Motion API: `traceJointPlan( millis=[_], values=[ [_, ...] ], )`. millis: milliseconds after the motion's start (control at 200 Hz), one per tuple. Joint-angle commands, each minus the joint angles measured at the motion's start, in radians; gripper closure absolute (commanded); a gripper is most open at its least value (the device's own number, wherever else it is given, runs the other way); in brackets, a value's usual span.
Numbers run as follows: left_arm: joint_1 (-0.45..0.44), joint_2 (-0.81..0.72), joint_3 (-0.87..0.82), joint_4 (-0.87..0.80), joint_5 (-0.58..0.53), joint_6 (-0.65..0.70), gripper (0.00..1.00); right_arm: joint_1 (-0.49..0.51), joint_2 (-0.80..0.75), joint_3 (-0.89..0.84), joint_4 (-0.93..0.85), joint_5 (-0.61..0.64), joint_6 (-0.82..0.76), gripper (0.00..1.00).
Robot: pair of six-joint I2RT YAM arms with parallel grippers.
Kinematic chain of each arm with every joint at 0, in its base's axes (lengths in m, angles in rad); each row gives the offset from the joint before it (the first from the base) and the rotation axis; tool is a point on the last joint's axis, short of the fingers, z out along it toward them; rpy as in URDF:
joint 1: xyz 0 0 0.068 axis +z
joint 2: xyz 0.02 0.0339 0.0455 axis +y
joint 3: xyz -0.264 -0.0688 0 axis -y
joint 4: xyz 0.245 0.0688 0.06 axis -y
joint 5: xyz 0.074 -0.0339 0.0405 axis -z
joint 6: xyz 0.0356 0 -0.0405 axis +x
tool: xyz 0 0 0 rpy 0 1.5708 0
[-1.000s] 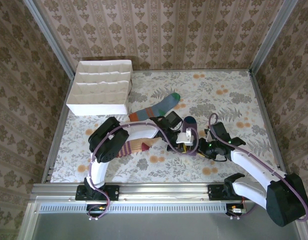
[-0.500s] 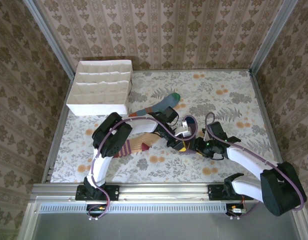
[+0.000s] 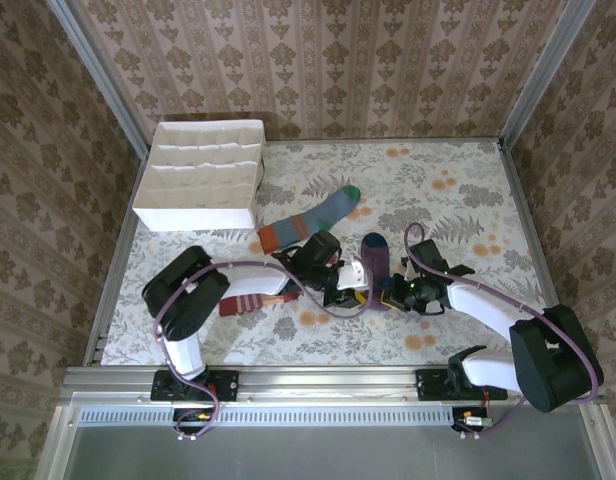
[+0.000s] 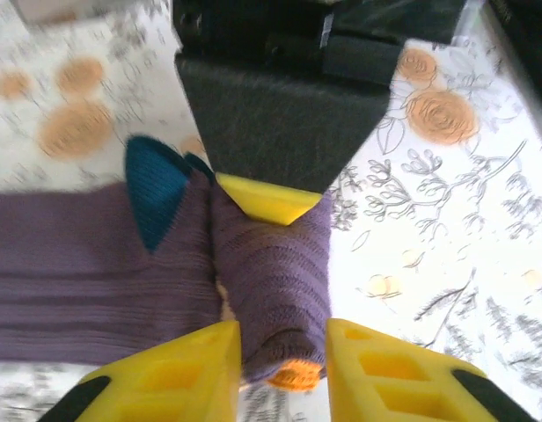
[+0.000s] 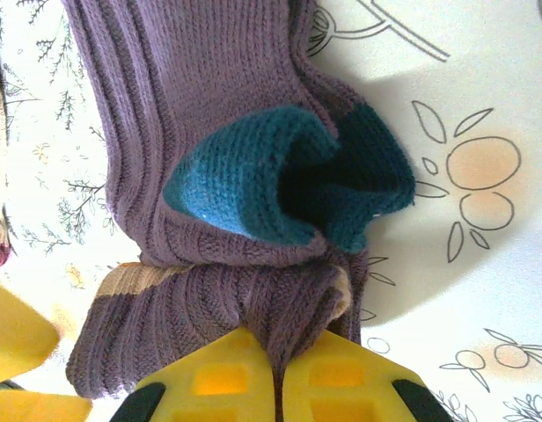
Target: Roll the socks
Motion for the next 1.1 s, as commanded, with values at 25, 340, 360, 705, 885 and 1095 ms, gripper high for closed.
traceJointPlan(
  millis=[25, 340, 360, 705, 885, 1095],
  values=[
    [-0.075, -0.068, -0.085, 0.160, -0.211, 0.241, 0.73, -0.011, 0.030, 0.005, -0.120, 0.079, -0.020, 1.00],
    [-0.185, 0.023, -0.068, 0.190, -0.377, 0.394, 0.64, -0.012, 0.069, 0.026, -0.122, 0.046, -0.032, 1.00],
    [-0.186, 0.032, -0.063, 0.187, -0.379, 0.397, 0.64, -0.012, 0.070, 0.026, -0.122, 0.044, -0.032, 1.00],
    [-0.192, 0.125, -0.004, 0.033, -0.435, 0.371, 0.87, -0.014, 0.054, 0.037, -0.131, -0.005, -0.042, 0.97],
    [-0.147, 0.126, 0.076, -0.162, -0.252, 0.262, 1.00, -0.019, -0.045, 0.045, -0.138, -0.027, -0.078, 0.86],
    [-0.057, 0.157, 0.203, -0.344, 0.017, 0.105, 1.00, -0.053, -0.173, 0.065, -0.227, 0.027, -0.150, 0.59]
  ],
)
